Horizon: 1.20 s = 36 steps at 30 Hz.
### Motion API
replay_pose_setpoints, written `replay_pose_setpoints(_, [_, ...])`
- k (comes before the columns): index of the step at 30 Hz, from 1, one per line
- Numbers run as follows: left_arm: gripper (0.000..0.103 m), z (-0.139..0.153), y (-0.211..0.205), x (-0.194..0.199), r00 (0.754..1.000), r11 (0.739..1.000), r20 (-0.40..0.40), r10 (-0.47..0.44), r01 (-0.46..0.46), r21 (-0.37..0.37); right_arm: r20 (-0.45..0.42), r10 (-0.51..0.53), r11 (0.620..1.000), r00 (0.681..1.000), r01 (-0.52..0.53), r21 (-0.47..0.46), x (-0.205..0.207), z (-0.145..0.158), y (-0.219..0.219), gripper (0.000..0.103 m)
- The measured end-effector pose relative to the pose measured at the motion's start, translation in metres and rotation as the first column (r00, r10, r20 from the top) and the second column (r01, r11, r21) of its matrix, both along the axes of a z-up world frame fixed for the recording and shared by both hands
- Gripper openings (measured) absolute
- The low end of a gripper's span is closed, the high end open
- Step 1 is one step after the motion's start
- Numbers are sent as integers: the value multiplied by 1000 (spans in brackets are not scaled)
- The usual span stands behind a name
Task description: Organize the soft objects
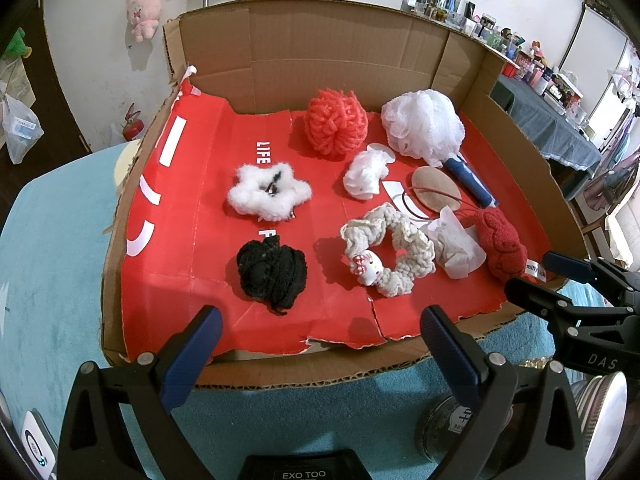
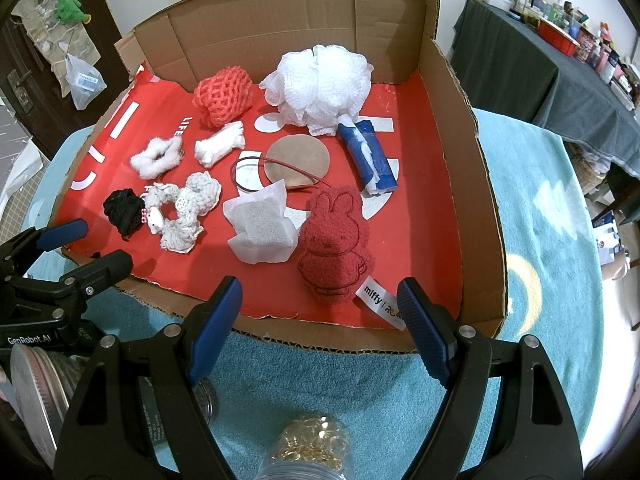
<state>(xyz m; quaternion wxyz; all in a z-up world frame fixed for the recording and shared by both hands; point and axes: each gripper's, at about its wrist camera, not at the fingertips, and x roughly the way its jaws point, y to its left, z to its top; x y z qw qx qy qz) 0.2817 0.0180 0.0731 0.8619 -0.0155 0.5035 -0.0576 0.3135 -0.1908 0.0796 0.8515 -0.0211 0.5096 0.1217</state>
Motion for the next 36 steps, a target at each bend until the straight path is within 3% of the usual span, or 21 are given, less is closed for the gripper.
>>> replay_pose_setpoints(20, [101,1,2,1,1000,1000,-4,-4,3,-29,6,7,1000,1000,-7,-5,3,1,1,79])
replay_pose_setpoints(24, [101,6,3,-1,1000,999,10,2,-2,-37,6,17,999,1000,-17,28,3,4,-1,79])
replay_pose_setpoints(31, [101,36,8,-17,993,1000,115,21,-19,-15,85,7,999,996,-10,35,-8,32,-9,79])
replay_pose_setpoints(36, [101,65,10,-50,972,999,230,41,-40,-10,149,3,999,989,-11,53,-33,57,-15,79])
